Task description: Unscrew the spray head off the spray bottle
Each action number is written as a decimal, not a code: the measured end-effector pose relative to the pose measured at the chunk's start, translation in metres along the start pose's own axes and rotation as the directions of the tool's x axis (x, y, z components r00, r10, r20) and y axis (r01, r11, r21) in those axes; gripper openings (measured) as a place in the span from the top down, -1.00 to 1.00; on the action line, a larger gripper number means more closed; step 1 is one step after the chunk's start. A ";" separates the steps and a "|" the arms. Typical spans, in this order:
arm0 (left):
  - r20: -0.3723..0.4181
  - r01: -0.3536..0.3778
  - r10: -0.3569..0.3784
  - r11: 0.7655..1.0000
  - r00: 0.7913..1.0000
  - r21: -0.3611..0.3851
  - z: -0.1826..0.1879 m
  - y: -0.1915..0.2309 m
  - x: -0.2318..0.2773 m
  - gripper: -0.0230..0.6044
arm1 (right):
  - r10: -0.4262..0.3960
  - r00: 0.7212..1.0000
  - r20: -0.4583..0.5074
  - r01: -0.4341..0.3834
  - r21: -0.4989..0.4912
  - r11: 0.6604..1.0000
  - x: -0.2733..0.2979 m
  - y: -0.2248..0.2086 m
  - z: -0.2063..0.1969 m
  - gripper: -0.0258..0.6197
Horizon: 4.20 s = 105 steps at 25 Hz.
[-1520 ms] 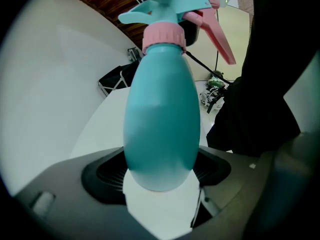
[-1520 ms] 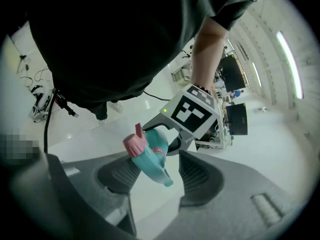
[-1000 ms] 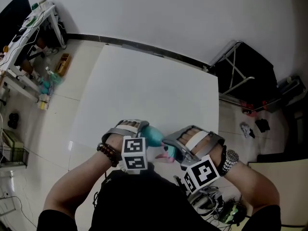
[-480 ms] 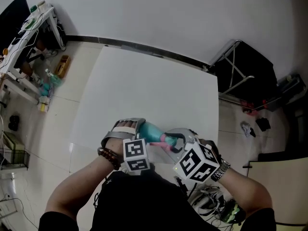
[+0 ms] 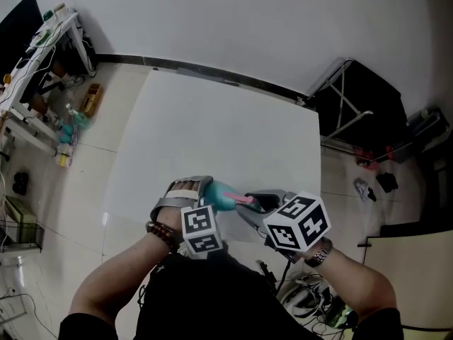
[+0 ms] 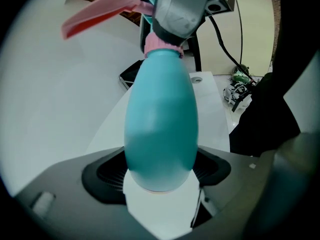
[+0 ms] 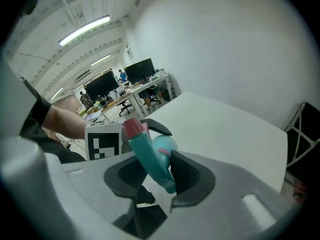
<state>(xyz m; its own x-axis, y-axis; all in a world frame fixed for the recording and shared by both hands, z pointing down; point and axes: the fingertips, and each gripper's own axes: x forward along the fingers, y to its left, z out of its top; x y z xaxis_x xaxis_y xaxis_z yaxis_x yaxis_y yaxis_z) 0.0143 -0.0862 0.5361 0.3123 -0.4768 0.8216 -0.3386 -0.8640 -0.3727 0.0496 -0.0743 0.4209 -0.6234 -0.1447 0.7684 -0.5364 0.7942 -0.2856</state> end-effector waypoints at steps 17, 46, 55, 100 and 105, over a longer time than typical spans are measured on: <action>0.169 0.191 -0.151 0.948 0.974 -0.255 0.003 -0.009 0.016 -0.42 | -0.030 0.989 0.143 0.046 -0.112 0.993 -0.025 -0.007 0.022 0.27; 0.368 0.174 0.032 0.840 0.929 -0.514 0.004 0.038 0.071 -0.43 | -0.292 0.876 0.385 0.285 0.077 0.956 0.002 -0.065 -0.007 0.85; 0.372 0.164 0.042 0.847 0.927 -0.505 0.004 0.042 0.083 -0.43 | -0.294 0.881 0.371 0.288 0.072 0.955 0.005 -0.069 -0.015 0.91; 0.345 0.117 0.078 0.852 0.935 -0.510 -0.030 0.032 0.050 -0.40 | -0.293 0.877 0.380 0.293 0.061 0.954 0.021 -0.047 -0.011 0.91; 0.370 0.114 0.090 0.860 0.925 -0.496 -0.026 0.029 0.024 -0.19 | -0.323 0.862 0.390 0.316 0.082 0.945 0.021 -0.036 -0.009 0.94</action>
<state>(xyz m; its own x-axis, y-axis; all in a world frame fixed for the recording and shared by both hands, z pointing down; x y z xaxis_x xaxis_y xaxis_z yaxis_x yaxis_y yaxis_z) -0.0114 -0.1186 0.5566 0.5864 -0.5789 0.5666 -0.6963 -0.7176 -0.0126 0.0612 -0.1008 0.4529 -0.5866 -0.6113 0.5313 -0.7508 0.6564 -0.0737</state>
